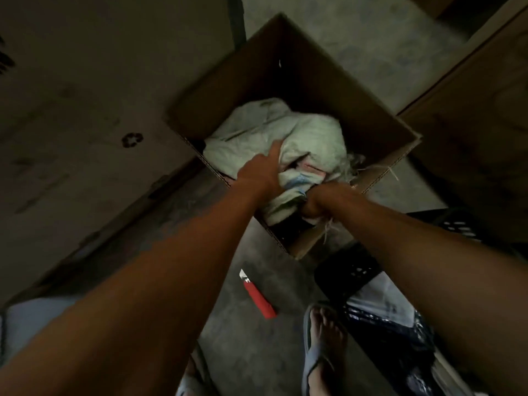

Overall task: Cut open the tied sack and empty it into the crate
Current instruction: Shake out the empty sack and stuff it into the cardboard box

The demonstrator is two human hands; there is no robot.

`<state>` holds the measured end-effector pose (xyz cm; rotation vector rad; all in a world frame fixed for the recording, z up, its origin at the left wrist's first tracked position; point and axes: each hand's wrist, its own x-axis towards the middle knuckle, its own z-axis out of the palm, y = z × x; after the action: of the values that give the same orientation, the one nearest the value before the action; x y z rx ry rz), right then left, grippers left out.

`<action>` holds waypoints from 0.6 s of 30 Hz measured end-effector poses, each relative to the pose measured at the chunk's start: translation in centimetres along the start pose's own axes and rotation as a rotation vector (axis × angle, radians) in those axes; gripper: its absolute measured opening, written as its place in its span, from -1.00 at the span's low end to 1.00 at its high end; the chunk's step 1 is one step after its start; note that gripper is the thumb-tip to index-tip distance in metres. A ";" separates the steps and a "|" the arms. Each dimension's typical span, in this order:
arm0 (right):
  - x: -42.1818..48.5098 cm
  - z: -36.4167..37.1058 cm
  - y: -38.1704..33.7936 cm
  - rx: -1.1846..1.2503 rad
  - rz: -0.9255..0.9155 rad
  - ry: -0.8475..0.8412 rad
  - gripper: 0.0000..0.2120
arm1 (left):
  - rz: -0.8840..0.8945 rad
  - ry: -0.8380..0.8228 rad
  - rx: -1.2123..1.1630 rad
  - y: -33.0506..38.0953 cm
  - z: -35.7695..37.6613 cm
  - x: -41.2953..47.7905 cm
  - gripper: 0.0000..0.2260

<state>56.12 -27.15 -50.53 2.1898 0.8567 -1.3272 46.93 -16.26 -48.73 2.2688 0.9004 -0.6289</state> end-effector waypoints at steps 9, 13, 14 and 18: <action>-4.7 -2.4 0.0 -0.055 -0.025 0.250 -0.41 | -0.041 -0.026 -0.005 -0.6 -4.4 -2.3 -0.13; -11.7 -4.4 0.2 -0.024 -0.071 0.361 -0.49 | -0.027 0.098 -0.100 -0.4 -8.4 -9.3 -0.36; -13.9 -4.9 0.0 -0.016 -0.091 0.384 -0.45 | -0.041 0.125 -0.111 -0.4 -9.3 -11.4 -0.38; -25.4 -5.8 -1.6 0.022 -0.228 0.360 -0.26 | -0.187 0.125 -0.184 -0.1 -13.2 -22.5 -0.33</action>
<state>49.75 -29.35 -25.37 2.4487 1.2629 -1.0535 34.71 -17.02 -25.71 2.0925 1.1912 -0.4662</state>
